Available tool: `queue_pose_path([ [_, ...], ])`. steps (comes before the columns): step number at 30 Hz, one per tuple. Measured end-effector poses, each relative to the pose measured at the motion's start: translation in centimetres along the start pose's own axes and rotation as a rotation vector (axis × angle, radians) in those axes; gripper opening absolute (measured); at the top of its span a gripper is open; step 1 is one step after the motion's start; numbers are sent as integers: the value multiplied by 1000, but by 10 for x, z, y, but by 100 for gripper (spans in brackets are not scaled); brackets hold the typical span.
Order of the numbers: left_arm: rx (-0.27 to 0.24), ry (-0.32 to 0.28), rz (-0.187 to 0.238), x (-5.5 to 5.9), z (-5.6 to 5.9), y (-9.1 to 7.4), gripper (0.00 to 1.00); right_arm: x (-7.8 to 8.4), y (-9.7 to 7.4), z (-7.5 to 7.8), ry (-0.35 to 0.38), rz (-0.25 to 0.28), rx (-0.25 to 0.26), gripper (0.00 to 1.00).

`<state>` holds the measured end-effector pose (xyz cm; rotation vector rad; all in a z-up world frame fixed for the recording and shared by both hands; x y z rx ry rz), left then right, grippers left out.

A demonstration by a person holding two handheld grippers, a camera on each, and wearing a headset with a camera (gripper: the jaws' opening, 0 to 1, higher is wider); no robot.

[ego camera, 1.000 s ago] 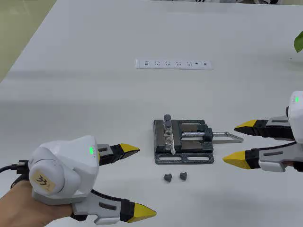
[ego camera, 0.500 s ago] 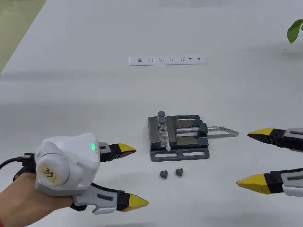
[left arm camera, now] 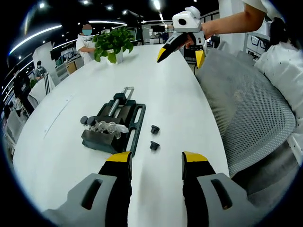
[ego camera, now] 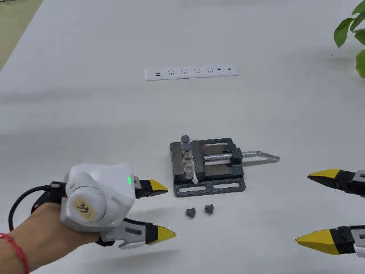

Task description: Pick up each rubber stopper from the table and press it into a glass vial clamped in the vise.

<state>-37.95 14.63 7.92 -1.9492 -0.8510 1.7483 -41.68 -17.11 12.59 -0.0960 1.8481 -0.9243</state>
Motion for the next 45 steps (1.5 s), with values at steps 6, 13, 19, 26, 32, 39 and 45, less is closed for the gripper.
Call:
queue_pose_path([
  [6, 17, 15, -32, 0, -4, 14, 33, 1, -2, -1, 12, 11, 9, 72],
  [13, 62, 58, -84, 8, -5, 34, 22, 3, -8, 0, 23, 14, 19, 72],
  [19, 56, 82, -105, 9, -11, 41, 16, 4, -11, 1, 29, 15, 28, 71],
  [26, 87, 125, -112, 11, -12, 46, 11, 6, -13, 5, 36, 20, 38, 71],
  [32, 93, 136, -114, 10, -11, 49, 10, 6, -13, 5, 41, 23, 41, 71],
  [39, 100, 147, -112, 8, -10, 55, 9, 7, -14, 4, 46, 19, 44, 70],
  [45, 106, 162, -122, 6, -8, 58, 8, 7, -15, 4, 51, 23, 50, 70],
])
Point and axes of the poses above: the centre of the closed fingertips' face, and the gripper's own axes: y roughly forward along the fingers, z roughly to its right, x roughly out of its underside, the point moved 9 cm from there along -y, roughly backward along the fingers, and after that the axes turned 8 degrees about y, right-handed, at the moved point
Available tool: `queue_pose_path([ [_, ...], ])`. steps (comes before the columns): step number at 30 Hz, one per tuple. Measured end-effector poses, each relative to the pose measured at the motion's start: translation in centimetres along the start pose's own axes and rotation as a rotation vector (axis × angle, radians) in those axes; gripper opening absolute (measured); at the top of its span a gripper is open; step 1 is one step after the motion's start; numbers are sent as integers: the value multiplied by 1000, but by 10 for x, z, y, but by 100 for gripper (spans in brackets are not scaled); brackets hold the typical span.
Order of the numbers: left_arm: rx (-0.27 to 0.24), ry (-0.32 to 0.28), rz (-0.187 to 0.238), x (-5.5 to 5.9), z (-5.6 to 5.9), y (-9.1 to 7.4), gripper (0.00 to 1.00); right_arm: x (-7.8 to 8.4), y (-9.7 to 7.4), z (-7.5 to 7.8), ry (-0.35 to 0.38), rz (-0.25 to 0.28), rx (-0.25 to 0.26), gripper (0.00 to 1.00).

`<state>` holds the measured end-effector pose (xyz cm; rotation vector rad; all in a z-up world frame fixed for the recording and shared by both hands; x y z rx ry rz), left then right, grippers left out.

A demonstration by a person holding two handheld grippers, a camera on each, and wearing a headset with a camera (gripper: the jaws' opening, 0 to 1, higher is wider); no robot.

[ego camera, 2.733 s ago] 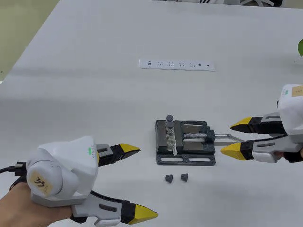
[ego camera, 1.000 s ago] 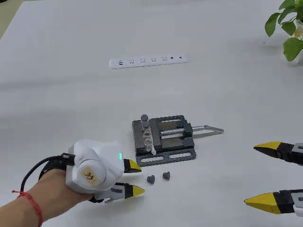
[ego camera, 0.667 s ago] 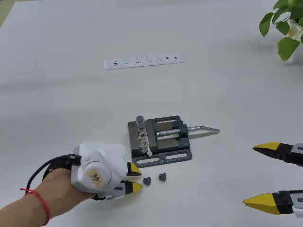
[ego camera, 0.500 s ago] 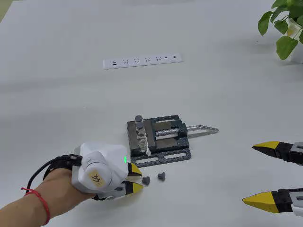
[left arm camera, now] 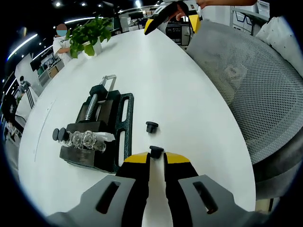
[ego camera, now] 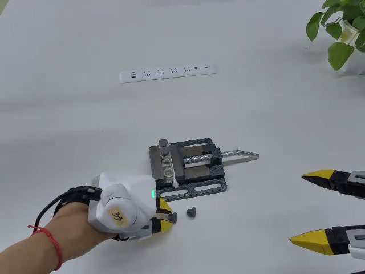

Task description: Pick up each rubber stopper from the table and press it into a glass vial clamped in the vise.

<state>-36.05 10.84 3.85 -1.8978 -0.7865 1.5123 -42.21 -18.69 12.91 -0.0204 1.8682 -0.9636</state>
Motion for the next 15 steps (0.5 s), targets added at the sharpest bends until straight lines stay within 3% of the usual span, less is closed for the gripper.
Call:
queue_pose_path([
  [15, -4, 15, -15, 2, -2, 0, 5, 3, 0, 2, 1, 0, -5, 69],
])
Point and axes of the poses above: the centre of the closed fingertips' face, and the gripper's own axes: y roughly forward along the fingers, z roughly to its right, x roughly out of its underside, the point moved 9 cm from there along -y, roughly backward along the fingers, and after that the axes turned 8 degrees about y, right-handed, at the moved point
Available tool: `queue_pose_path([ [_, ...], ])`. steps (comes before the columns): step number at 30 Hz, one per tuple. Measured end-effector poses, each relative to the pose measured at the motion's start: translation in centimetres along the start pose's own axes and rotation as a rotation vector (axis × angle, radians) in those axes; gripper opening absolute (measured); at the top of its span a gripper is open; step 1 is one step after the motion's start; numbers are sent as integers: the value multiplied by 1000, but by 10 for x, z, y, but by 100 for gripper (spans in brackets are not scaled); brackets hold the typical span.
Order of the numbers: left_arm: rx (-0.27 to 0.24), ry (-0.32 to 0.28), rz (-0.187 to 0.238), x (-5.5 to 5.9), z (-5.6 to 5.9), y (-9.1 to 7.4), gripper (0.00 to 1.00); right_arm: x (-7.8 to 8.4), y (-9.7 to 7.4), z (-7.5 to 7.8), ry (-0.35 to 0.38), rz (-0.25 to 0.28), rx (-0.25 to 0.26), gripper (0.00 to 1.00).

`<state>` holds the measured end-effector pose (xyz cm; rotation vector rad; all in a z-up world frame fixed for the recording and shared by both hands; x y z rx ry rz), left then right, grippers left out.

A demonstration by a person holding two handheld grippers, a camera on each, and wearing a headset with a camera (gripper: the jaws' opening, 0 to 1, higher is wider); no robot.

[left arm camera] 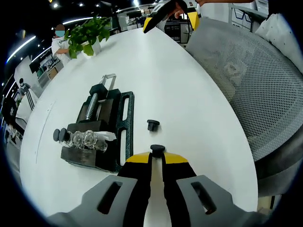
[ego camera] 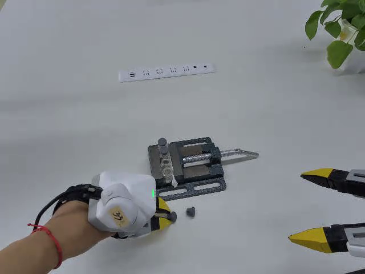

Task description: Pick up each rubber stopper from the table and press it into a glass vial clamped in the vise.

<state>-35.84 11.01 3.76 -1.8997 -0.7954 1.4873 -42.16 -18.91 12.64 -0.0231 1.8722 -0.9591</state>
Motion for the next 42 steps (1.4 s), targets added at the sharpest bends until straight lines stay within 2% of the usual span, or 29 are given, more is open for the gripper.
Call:
queue_pose_path([
  [17, -13, 18, -17, 0, 1, 1, 4, 3, 5, -6, -7, -27, -19, 71],
  [24, -12, -7, -3, -4, 3, 2, 4, -1, 7, -10, -17, -24, -24, 70],
  [34, -34, -102, 65, -17, 6, -12, 4, -14, 12, -12, -46, -10, -43, 69],
  [42, -68, -198, 154, -32, 11, -26, 4, -34, 21, -21, -90, -1, -80, 68],
])
Point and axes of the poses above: the centre of the closed fingertips' face, and the gripper's own axes: y roughly forward along the fingers, z roughly to its right, x roughly out of its underside, the point moved 9 cm from there along -y, roughly backward along the fingers, and after that the axes turned 8 degrees about y, right-handed, at the moved point
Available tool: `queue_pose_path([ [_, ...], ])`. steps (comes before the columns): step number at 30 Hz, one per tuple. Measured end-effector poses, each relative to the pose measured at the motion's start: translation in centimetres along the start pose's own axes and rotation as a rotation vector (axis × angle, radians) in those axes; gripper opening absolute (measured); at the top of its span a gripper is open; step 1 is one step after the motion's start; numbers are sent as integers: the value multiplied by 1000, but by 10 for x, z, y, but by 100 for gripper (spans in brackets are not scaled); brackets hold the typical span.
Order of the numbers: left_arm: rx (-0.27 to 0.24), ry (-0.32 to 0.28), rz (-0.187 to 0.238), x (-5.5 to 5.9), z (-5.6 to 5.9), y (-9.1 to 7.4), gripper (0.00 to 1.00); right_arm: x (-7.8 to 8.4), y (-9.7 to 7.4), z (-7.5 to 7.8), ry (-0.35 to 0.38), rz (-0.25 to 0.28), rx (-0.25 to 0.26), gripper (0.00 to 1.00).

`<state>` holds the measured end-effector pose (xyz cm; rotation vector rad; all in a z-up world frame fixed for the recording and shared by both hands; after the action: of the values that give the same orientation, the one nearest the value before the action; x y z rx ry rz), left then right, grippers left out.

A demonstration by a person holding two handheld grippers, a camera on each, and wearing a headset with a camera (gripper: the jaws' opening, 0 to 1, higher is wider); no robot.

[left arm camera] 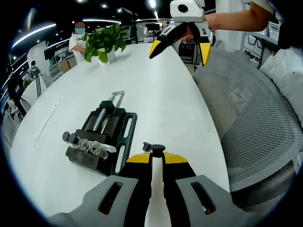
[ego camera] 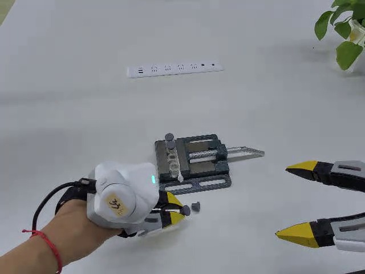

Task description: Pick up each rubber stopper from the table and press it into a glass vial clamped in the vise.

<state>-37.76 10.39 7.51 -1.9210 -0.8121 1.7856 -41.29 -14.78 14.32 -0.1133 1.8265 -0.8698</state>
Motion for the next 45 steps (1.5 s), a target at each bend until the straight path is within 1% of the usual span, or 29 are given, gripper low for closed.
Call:
queue_pose_path([
  [1, -9, -4, 14, -4, 1, -4, 4, -5, 2, -1, -9, 6, -7, 68],
  [3, -18, -34, 44, -10, 3, -7, 4, -12, 4, -3, -24, 7, -21, 68],
  [5, -25, -41, 63, -15, 4, -10, 4, -14, 6, -2, -42, 12, -31, 68],
  [7, -36, -53, 85, -22, 6, -14, 4, -22, 9, -5, -56, 16, -47, 67],
  [9, -44, -66, 106, -28, 9, -18, 4, -26, 11, -6, -77, 18, -60, 67],
  [14, -57, -79, 138, -39, 15, -26, 4, -44, 17, -13, -114, 15, -94, 65],
  [16, -68, -87, 151, -47, 19, -30, 4, -50, 19, -15, -130, 20, -105, 63],
  [17, -73, -96, 160, -46, 19, -29, 4, -53, 20, -16, -132, 20, -111, 63],
  [20, -85, -136, 208, -51, 22, -32, 4, -61, 23, -21, -150, 16, -134, 60],
  [21, -87, -142, 219, -50, 23, -33, 4, -65, 24, -24, -161, 12, -146, 59],
  [25, -96, -157, 241, -53, 25, -39, 4, -75, 27, -32, -197, -1, -182, 56],
  [27, -100, -159, 251, -56, 26, -41, 4, -78, 28, -32, -219, -10, -201, 54],
  [31, -103, -161, 275, -64, 27, -44, 4, -88, 32, -37, -259, -45, -237, 47],
  [33, -106, -158, 281, -66, 28, -45, 4, -91, 33, -39, -275, -64, -253, 41],
  [37, -106, -158, 293, -70, 30, -46, 4, -96, 37, -43, -303, -95, -292, 32],
  [39, -106, -157, 295, -71, 30, -46, 4, -96, 39, -44, -323, -118, -307, 29],
  [45, -108, -159, 303, -73, 31, -48, 4, -97, 45, -48, -361, -162, -341, 21],
])
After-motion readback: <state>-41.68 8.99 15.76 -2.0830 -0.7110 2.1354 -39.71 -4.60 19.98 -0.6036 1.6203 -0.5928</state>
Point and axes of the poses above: the centre of the closed fingertips' face, and the gripper's own axes: y roughly forward along the fingers, z roughly to its right, x roughly out of its underside, the point moved 9 cm from there along -y, roughly backward along the fingers, and after that the axes turned 8 degrees about y, right-handed, at the moved point
